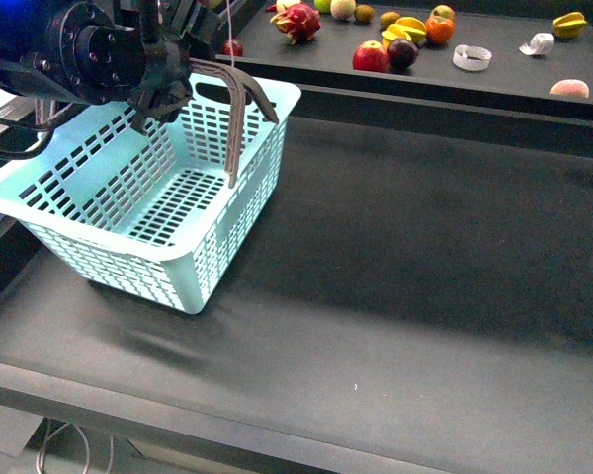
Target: Pick mango with right arm and hold basket with left
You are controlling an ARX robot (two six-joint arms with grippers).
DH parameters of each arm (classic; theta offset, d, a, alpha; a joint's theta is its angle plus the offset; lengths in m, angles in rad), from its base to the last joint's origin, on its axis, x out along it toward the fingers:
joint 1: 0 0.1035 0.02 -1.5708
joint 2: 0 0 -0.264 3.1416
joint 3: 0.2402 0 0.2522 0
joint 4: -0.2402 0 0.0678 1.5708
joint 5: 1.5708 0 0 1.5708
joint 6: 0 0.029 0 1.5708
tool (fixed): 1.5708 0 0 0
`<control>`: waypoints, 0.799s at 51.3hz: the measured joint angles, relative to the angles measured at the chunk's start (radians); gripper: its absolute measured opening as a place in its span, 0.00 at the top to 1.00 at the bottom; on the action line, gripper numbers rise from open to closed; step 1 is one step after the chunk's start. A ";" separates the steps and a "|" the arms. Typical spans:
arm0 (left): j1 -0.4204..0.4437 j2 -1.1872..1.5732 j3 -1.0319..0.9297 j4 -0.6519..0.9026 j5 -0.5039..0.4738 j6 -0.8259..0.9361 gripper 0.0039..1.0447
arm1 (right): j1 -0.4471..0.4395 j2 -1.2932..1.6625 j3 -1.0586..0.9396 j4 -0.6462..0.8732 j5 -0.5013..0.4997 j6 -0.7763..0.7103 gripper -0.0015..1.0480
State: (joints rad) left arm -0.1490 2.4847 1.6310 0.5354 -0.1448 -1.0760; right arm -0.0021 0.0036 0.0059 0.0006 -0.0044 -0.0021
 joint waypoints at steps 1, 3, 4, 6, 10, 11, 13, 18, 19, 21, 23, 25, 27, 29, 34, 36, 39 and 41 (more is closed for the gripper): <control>0.000 0.000 -0.001 0.000 0.000 0.000 0.48 | 0.000 0.000 0.000 0.000 0.000 0.000 0.08; 0.000 -0.003 -0.005 0.000 0.003 0.001 0.53 | 0.000 0.000 0.000 0.000 0.000 0.000 0.08; 0.000 -0.006 -0.009 0.000 0.005 0.002 0.57 | 0.000 0.000 0.000 0.000 0.000 0.000 0.08; 0.002 -0.010 -0.017 0.000 0.006 0.002 0.62 | 0.000 0.000 0.000 0.000 0.000 0.000 0.08; 0.004 -0.035 -0.053 0.000 0.006 0.003 0.77 | 0.000 0.000 0.000 0.000 0.000 0.000 0.08; 0.005 -0.046 -0.067 0.002 0.006 -0.010 0.82 | 0.000 0.000 0.000 0.000 0.000 0.000 0.08; 0.004 -0.076 -0.109 0.013 0.008 -0.041 0.88 | 0.000 0.000 0.000 0.000 0.000 0.000 0.08; 0.001 -0.125 -0.191 0.061 0.013 0.042 0.94 | 0.000 0.000 0.000 0.000 0.000 0.000 0.08; 0.002 -0.139 -0.209 0.071 0.016 0.052 0.94 | 0.000 0.000 0.000 0.000 0.000 0.000 0.08; 0.003 -0.164 -0.238 0.084 0.016 0.048 0.94 | 0.000 0.000 0.000 0.000 0.000 0.000 0.08; 0.004 -0.201 -0.280 0.099 0.022 0.039 0.94 | 0.000 0.000 0.000 0.000 0.000 0.000 0.08; 0.004 -0.230 -0.309 0.112 0.037 0.043 0.94 | 0.000 0.000 0.000 0.000 0.000 0.000 0.08; 0.003 -0.272 -0.353 0.134 0.050 0.060 0.94 | 0.000 0.000 0.000 0.000 0.000 0.000 0.08; -0.003 -0.318 -0.395 0.145 0.050 0.084 0.94 | 0.000 0.000 0.000 0.000 0.000 0.000 0.08; -0.030 -0.438 -0.504 0.177 0.063 0.153 0.94 | 0.000 0.000 0.000 0.000 0.000 0.000 0.08; -0.044 -0.484 -0.551 0.198 0.077 0.199 0.94 | 0.000 0.000 0.000 0.000 0.000 0.000 0.08; -0.065 -0.538 -0.607 0.206 0.080 0.264 0.94 | 0.000 0.000 0.000 0.000 0.000 0.000 0.08; -0.083 -0.576 -0.653 0.222 0.092 0.316 0.94 | 0.000 0.000 0.000 0.000 0.000 0.000 0.08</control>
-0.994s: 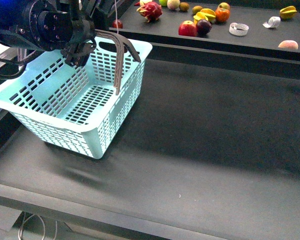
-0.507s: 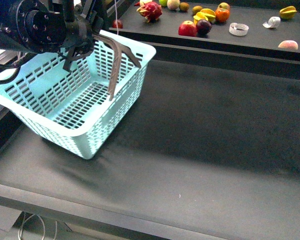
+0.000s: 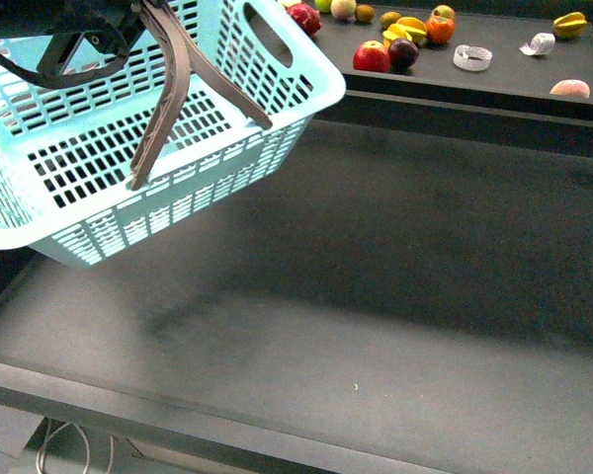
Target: Pick mango with right arm and hold basket with left
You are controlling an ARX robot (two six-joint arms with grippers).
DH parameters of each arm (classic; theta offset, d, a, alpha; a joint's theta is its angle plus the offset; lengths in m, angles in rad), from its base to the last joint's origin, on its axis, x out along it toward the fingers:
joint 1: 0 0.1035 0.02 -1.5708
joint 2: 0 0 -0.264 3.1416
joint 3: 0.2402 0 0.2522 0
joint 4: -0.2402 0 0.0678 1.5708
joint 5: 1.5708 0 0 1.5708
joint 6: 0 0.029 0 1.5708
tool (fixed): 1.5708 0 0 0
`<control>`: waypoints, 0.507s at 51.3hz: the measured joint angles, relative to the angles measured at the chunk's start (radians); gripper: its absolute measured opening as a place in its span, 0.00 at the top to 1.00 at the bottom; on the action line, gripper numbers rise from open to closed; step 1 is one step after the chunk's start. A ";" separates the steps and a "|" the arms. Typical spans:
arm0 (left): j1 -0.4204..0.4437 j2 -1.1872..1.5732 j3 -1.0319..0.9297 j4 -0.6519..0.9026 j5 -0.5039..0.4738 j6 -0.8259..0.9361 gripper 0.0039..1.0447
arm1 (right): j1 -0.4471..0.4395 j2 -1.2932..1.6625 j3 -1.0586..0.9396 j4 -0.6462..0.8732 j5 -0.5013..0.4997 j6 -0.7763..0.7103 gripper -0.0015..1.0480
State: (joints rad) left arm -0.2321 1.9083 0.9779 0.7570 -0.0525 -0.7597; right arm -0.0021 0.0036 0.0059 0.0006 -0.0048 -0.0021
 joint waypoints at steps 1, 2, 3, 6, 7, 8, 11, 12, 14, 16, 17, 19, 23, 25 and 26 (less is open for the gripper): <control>-0.009 -0.019 -0.023 0.007 0.004 0.016 0.94 | 0.000 0.000 0.000 0.000 0.000 0.000 0.08; -0.014 -0.029 -0.035 0.010 0.005 0.035 0.94 | 0.000 0.000 0.000 0.000 0.000 0.000 0.08; -0.024 -0.048 -0.059 0.013 0.005 0.052 0.94 | 0.000 0.000 0.000 0.000 0.000 0.000 0.08; -0.053 -0.100 -0.130 0.026 0.012 0.126 0.94 | 0.000 0.000 0.000 0.000 0.000 0.000 0.08; -0.064 -0.117 -0.156 0.035 0.016 0.142 0.94 | 0.000 0.000 0.000 0.000 0.000 0.000 0.08; -0.080 -0.140 -0.195 0.053 0.020 0.174 0.94 | 0.000 0.000 0.000 0.000 0.000 0.000 0.08; -0.122 -0.196 -0.293 0.092 0.029 0.253 0.94 | 0.000 0.000 0.000 0.000 0.000 0.000 0.08; -0.131 -0.209 -0.317 0.102 0.029 0.266 0.94 | 0.000 0.000 0.000 0.000 0.000 0.000 0.08; -0.150 -0.233 -0.364 0.126 0.027 0.297 0.94 | 0.000 0.000 0.000 0.000 0.000 0.000 0.08; -0.168 -0.253 -0.405 0.145 0.016 0.320 0.94 | 0.000 0.000 0.000 0.000 0.000 0.000 0.08; -0.177 -0.263 -0.424 0.152 0.005 0.341 0.94 | 0.000 0.000 0.000 0.000 0.000 0.000 0.08; -0.190 -0.273 -0.448 0.163 -0.009 0.359 0.94 | 0.000 0.000 0.000 0.000 0.000 0.000 0.08; -0.215 -0.289 -0.497 0.200 -0.025 0.395 0.94 | 0.000 0.000 0.000 0.000 0.000 0.000 0.08; -0.227 -0.294 -0.513 0.214 -0.032 0.402 0.94 | 0.000 0.000 0.000 0.000 0.000 0.000 0.08; -0.234 -0.297 -0.523 0.226 -0.032 0.403 0.94 | 0.000 0.000 0.000 0.000 0.000 0.000 0.08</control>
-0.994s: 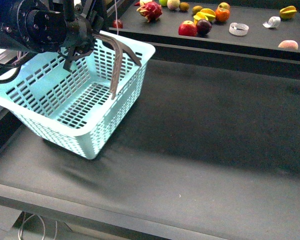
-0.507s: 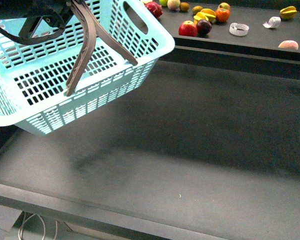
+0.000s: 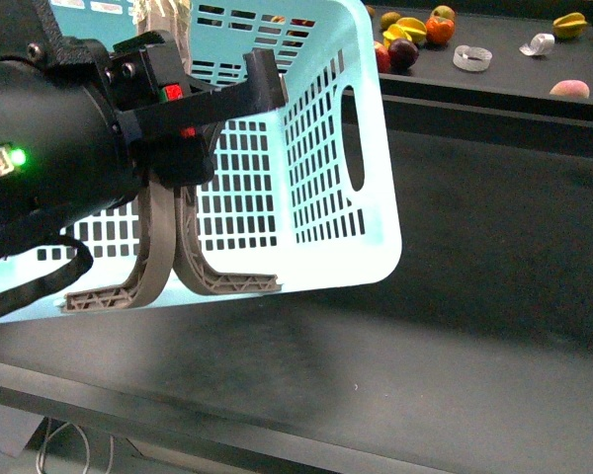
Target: Pick mango with right arm and hold basket with left
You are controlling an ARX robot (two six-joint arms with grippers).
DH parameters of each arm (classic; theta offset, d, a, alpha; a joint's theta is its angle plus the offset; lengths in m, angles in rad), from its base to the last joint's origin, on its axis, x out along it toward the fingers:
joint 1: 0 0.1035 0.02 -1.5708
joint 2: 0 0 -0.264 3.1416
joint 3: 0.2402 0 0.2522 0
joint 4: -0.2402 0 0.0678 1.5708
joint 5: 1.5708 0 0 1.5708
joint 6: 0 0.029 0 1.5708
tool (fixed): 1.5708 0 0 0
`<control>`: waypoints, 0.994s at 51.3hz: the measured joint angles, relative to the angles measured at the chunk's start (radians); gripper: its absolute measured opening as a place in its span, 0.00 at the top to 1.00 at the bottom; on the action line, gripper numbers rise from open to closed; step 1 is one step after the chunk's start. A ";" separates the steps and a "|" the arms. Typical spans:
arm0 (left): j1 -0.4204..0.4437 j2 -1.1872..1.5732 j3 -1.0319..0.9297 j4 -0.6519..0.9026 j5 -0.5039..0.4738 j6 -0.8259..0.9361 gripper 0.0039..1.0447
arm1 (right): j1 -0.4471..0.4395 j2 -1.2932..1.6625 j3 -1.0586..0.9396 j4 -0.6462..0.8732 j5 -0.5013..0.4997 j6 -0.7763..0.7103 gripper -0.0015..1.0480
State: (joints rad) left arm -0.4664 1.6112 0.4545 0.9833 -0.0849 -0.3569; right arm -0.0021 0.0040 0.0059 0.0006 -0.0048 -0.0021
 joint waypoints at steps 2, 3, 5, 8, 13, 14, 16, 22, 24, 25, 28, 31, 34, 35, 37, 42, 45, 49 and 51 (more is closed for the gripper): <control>-0.011 -0.004 -0.012 0.018 -0.005 0.004 0.94 | 0.000 0.000 0.000 0.000 0.000 0.000 0.08; -0.018 -0.005 -0.018 0.028 -0.010 0.006 0.94 | 0.000 0.000 0.000 0.000 0.000 0.000 0.08; -0.032 -0.007 -0.024 0.045 -0.017 0.014 0.94 | 0.000 0.000 0.000 0.000 0.000 0.000 0.08; -0.048 -0.008 -0.025 0.058 -0.016 0.026 0.94 | 0.000 0.000 0.000 0.000 0.000 0.000 0.08; -0.071 -0.009 -0.022 0.073 -0.010 0.040 0.94 | 0.000 0.000 0.000 0.000 0.000 0.000 0.08; -0.076 -0.009 -0.019 0.075 -0.008 0.040 0.94 | 0.000 0.000 0.000 0.000 0.000 0.000 0.08; -0.083 -0.009 -0.014 0.078 -0.002 0.034 0.94 | 0.000 0.000 0.000 0.000 0.000 0.000 0.08; -0.114 0.004 0.015 0.082 0.014 0.027 0.94 | 0.000 0.000 0.000 0.000 0.000 0.000 0.08; -0.119 0.013 0.026 0.084 0.023 0.029 0.94 | 0.000 0.000 0.000 0.000 0.000 0.000 0.08; -0.124 0.018 0.034 0.084 0.025 0.031 0.94 | 0.000 0.000 0.000 0.000 0.000 0.000 0.08; -0.133 0.031 0.049 0.085 0.025 0.032 0.94 | 0.000 0.000 0.000 0.000 0.000 0.000 0.08; -0.142 0.043 0.064 0.089 0.026 0.033 0.94 | 0.000 0.000 0.000 0.000 0.000 0.000 0.08; -0.150 0.053 0.076 0.089 0.025 0.035 0.94 | 0.000 0.000 0.000 0.000 0.000 0.000 0.08; -0.151 0.055 0.078 0.089 0.025 0.035 0.94 | 0.000 0.000 0.000 0.000 0.000 0.000 0.08; -0.153 0.058 0.081 0.089 0.024 0.035 0.94 | 0.000 0.000 0.000 0.000 0.000 0.000 0.08; -0.154 0.061 0.087 0.089 -0.002 0.035 0.94 | 0.000 0.000 0.000 0.000 0.000 0.000 0.08; -0.154 0.061 0.087 0.089 -0.006 0.034 0.94 | 0.000 0.000 0.000 0.000 0.000 0.000 0.08; -0.154 0.061 0.087 0.089 -0.008 0.034 0.94 | 0.000 0.000 0.000 0.000 0.000 0.000 0.08; -0.154 0.061 0.087 0.089 -0.010 0.034 0.94 | 0.000 0.000 0.000 0.000 0.000 0.000 0.08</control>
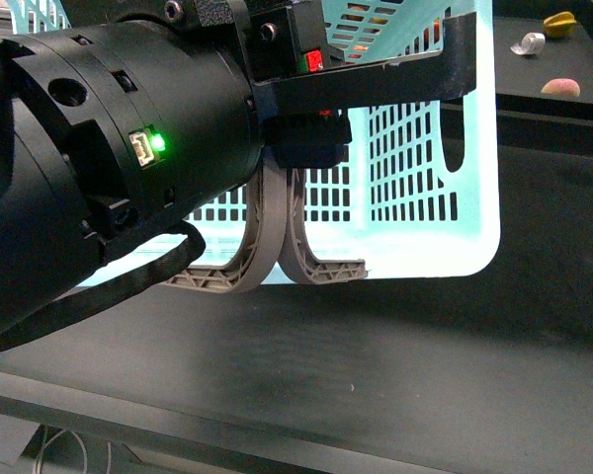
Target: Pick mango with right arm and hold basket with left
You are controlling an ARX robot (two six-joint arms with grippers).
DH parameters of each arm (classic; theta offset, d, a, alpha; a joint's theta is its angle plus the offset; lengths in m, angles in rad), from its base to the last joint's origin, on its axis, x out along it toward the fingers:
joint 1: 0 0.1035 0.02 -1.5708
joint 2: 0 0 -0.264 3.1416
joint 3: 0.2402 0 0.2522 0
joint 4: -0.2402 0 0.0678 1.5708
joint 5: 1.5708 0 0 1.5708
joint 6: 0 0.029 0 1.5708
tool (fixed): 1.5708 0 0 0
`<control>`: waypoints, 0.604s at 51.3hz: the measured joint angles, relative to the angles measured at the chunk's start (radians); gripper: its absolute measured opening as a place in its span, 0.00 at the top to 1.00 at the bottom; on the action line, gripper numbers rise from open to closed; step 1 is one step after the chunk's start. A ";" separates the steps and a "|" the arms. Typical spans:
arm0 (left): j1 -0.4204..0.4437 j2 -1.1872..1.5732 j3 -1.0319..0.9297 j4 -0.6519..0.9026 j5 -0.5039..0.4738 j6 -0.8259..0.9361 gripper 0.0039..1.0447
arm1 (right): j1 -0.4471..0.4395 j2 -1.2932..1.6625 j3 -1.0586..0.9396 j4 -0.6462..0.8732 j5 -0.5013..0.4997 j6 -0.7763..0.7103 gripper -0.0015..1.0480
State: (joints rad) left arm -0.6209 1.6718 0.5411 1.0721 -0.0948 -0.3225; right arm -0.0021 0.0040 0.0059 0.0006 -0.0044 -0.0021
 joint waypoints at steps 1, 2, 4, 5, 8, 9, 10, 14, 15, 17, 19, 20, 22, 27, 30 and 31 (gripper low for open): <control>0.000 0.000 0.000 0.000 0.000 0.000 0.94 | 0.000 0.000 0.000 0.000 0.000 0.000 0.08; 0.000 0.000 0.000 0.000 0.000 0.000 0.94 | 0.000 0.000 0.000 0.000 0.000 0.000 0.08; 0.000 0.000 0.000 0.000 0.000 0.000 0.94 | 0.000 0.000 0.000 0.000 0.000 0.000 0.08; 0.000 0.000 0.000 0.000 0.000 0.000 0.94 | 0.000 0.000 0.000 0.000 0.000 0.000 0.08; 0.000 0.000 0.000 0.000 0.001 0.000 0.94 | 0.000 0.000 0.000 0.000 0.000 0.000 0.08; 0.000 0.000 0.000 0.000 0.000 0.000 0.94 | 0.000 0.000 0.000 0.000 0.000 0.000 0.08; 0.000 0.000 0.000 0.000 0.000 0.000 0.94 | 0.000 0.000 0.000 0.000 0.000 0.000 0.08; 0.000 0.000 0.000 0.000 0.001 0.000 0.94 | 0.000 0.000 0.000 0.000 0.000 0.000 0.08; 0.000 0.000 0.000 0.000 0.001 0.000 0.94 | 0.000 0.000 0.000 0.000 0.000 0.000 0.08; 0.000 0.000 0.000 0.000 0.001 0.000 0.94 | 0.000 0.000 0.000 0.000 0.000 0.000 0.08; 0.000 0.000 0.000 0.000 0.000 0.000 0.94 | 0.000 0.000 0.000 0.000 0.000 0.000 0.08; 0.000 0.000 0.000 0.000 0.000 0.000 0.94 | 0.000 0.000 0.000 0.000 0.000 0.000 0.08; 0.000 0.000 0.000 0.000 0.000 0.000 0.94 | 0.012 0.019 0.012 -0.039 0.055 0.001 0.08; 0.000 0.000 0.000 0.000 0.000 0.000 0.94 | -0.064 0.253 0.045 0.000 0.086 0.011 0.08; 0.000 0.000 0.000 0.000 0.000 0.000 0.94 | -0.136 0.394 0.045 0.109 0.042 0.020 0.08; 0.000 0.000 0.000 0.000 0.000 0.000 0.94 | -0.166 0.455 0.047 0.160 0.024 0.028 0.08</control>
State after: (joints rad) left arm -0.6205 1.6718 0.5411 1.0721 -0.0948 -0.3225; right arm -0.1677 0.4595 0.0525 0.1608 0.0200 0.0261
